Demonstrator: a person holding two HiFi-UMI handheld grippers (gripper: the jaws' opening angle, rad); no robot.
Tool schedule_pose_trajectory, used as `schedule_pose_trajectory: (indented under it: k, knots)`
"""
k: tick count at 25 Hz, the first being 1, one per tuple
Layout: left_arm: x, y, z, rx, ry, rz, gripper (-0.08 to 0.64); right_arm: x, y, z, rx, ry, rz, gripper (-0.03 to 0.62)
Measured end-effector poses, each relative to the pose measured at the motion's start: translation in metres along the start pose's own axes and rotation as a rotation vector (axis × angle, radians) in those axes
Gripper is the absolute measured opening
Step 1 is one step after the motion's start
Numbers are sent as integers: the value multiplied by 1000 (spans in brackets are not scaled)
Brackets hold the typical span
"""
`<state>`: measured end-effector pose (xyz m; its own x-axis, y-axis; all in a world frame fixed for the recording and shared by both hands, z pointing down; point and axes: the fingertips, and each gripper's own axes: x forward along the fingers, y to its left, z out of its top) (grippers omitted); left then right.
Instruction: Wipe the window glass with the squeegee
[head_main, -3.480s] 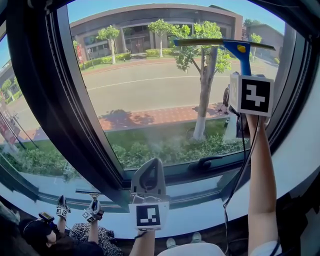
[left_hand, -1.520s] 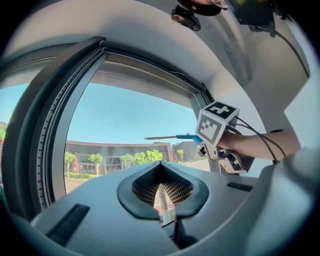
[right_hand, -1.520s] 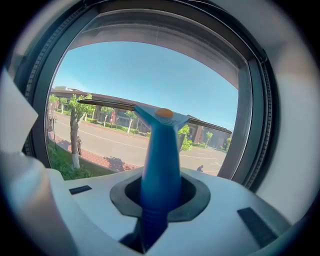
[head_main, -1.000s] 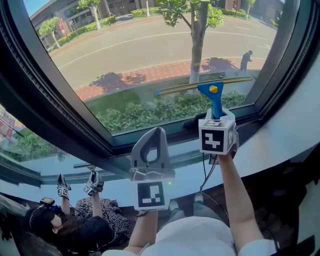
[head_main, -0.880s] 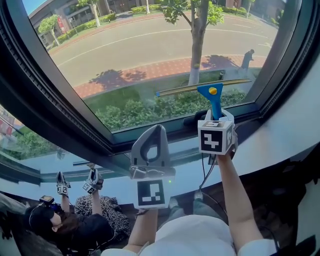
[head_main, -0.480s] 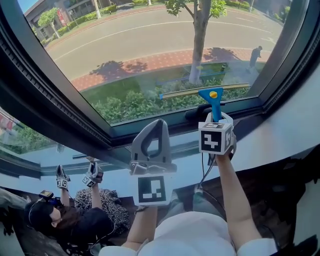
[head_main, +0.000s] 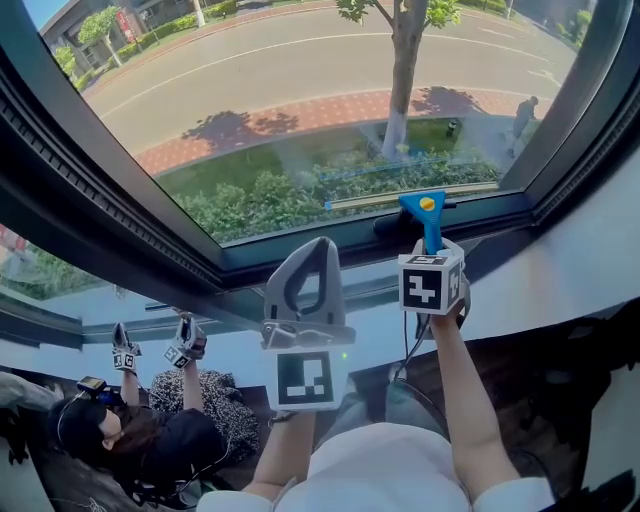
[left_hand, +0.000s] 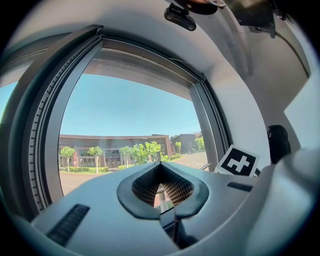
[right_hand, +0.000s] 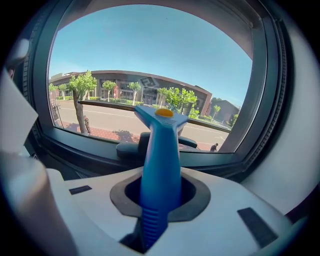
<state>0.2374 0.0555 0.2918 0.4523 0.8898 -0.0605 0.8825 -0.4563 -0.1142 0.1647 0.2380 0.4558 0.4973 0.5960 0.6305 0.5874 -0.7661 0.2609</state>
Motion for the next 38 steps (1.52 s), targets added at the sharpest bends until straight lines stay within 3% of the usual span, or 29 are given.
schedule_pose_trajectory:
  k: [8, 24, 30, 38]
  knots:
    - [5, 0, -12, -6, 25, -3, -8, 14, 4, -19, -7, 53, 9, 69]
    - [11, 3, -12, 2, 21, -1, -9, 15, 6, -19, -18, 41, 1, 69]
    - [-6, 28, 8, 16, 1, 13, -9, -14, 21, 6, -18, -9, -17, 69]
    - [-5, -7, -45, 12, -10, 36, -9, -22, -8, 9, 0, -149, -13, 69]
